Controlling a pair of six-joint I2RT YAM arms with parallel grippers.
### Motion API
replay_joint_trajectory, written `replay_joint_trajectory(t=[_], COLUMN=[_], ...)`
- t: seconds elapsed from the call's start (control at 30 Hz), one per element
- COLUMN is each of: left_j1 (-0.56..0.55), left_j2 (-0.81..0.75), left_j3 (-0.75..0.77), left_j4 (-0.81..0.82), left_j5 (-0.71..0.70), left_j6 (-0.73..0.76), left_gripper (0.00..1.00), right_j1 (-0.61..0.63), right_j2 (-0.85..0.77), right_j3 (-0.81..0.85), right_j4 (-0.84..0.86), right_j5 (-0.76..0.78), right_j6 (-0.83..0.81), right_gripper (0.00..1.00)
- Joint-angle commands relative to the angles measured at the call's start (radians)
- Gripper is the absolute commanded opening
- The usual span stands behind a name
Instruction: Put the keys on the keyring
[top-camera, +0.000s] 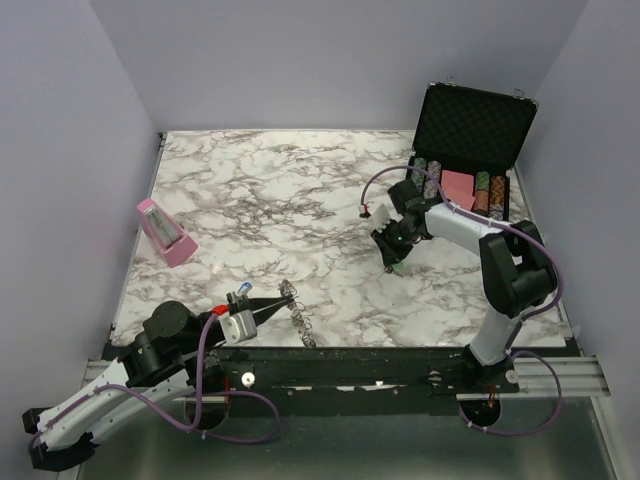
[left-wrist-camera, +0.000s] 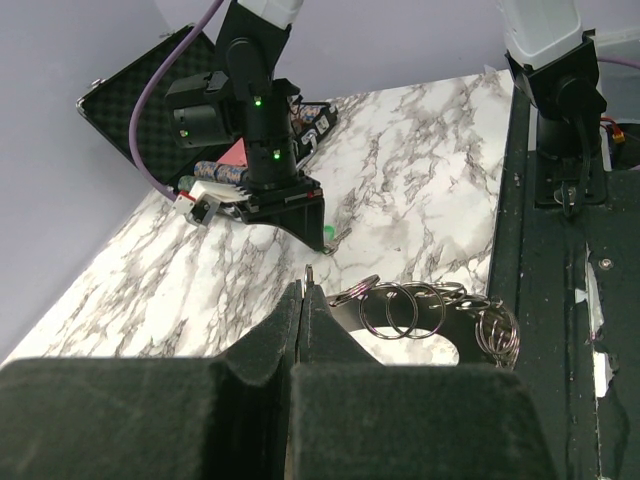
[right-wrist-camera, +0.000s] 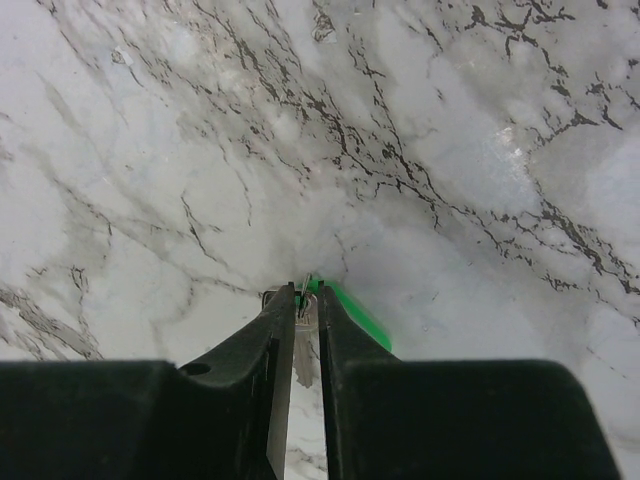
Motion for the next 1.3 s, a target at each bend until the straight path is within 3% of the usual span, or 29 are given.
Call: replay_joint_trajectory(t=[0.0, 0.47, 1.13, 1.27], left_j1=[-0.007, -0.007, -0.007, -0.007], left_j2=[-0.019, -0.017, -0.016, -0.017], left_j3=[-0.001, -0.002, 0.001, 0.001], left_j4=[0.036, 0.035, 0.029, 0.029], left_j5=[-0.017, -0.017, -0.019, -0.019], left_j6=[-0.002, -0.001, 0.002, 0.002], left_gripper=[0.00, 0.00, 0.00, 0.00], right_j1=[0.002, 0.002, 0.002, 0.002], right_j2=[0.026, 0.045, 0.015, 0.000], right_j3=[0.036, 0.054, 0.055, 0.051], right_j4=[-0.001, -0.007, -0.027, -0.028], right_j5=[0.030, 0.025, 0.019, 0.013], right_j6=[0.016, 0.020, 0.014, 0.014], right_gripper=[0.23, 0.23, 0.01, 0.01])
